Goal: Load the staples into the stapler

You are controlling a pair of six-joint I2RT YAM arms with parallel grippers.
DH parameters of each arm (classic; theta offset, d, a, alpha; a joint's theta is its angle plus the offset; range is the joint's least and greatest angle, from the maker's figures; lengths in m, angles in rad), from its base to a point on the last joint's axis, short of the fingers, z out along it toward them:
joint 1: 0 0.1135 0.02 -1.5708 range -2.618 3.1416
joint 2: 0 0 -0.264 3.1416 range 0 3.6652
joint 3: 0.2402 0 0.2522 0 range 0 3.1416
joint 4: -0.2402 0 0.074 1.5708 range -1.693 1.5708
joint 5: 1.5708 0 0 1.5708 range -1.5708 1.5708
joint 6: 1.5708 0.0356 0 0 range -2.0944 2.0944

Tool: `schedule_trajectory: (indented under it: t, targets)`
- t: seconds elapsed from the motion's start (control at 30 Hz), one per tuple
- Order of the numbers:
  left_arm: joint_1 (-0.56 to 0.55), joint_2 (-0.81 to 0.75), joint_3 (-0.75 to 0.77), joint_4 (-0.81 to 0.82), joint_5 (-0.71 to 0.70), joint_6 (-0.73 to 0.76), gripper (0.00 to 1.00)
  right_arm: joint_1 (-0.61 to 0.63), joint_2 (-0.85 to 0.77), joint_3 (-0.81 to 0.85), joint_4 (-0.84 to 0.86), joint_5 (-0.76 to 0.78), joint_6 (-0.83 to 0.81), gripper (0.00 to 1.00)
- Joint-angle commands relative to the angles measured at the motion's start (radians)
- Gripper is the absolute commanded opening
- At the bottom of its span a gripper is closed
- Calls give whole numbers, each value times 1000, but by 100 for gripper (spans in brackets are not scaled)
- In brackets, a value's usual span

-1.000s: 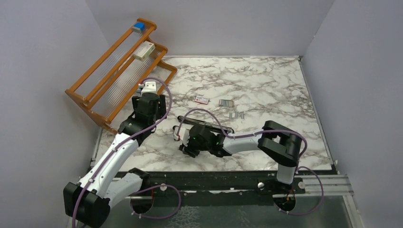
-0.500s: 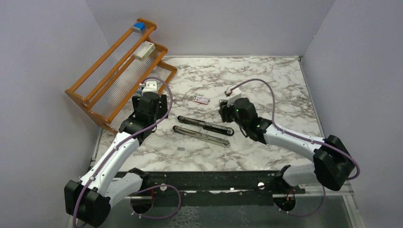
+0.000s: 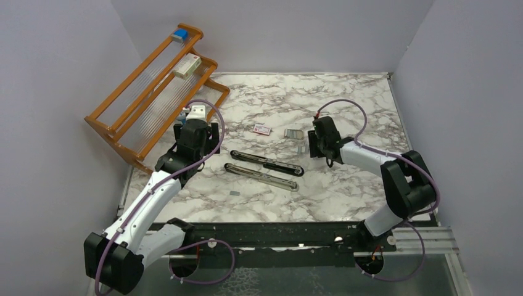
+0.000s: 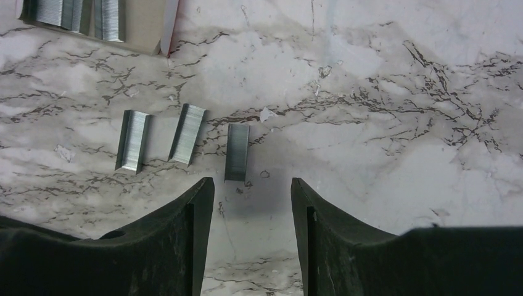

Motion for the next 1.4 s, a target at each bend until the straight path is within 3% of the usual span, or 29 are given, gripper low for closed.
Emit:
schedule_trajectory:
  t: [0.0,0.2,0.8,1.07,1.17,1.37]
  targets:
    - [0,-6,0,27,21,11,86,-17,59,68,-44,-39,13,53]
    - [2,-4,0,29,25,12,86,-17,114,97,-52,-45,13,48]
    - [6,-7,0,33,36,10,86,-18,119,85,-70,9,18,18]
    - [6,-11,-2,38,62,5,86,-18,28,55,-38,6,23,16]
    - [6,-24,-4,43,119,-22,86,-19,-40,47,-17,-33,15,16]
    - [7,-95,-13,180,391,-105,87,-18,-231,35,39,-250,-15,17]
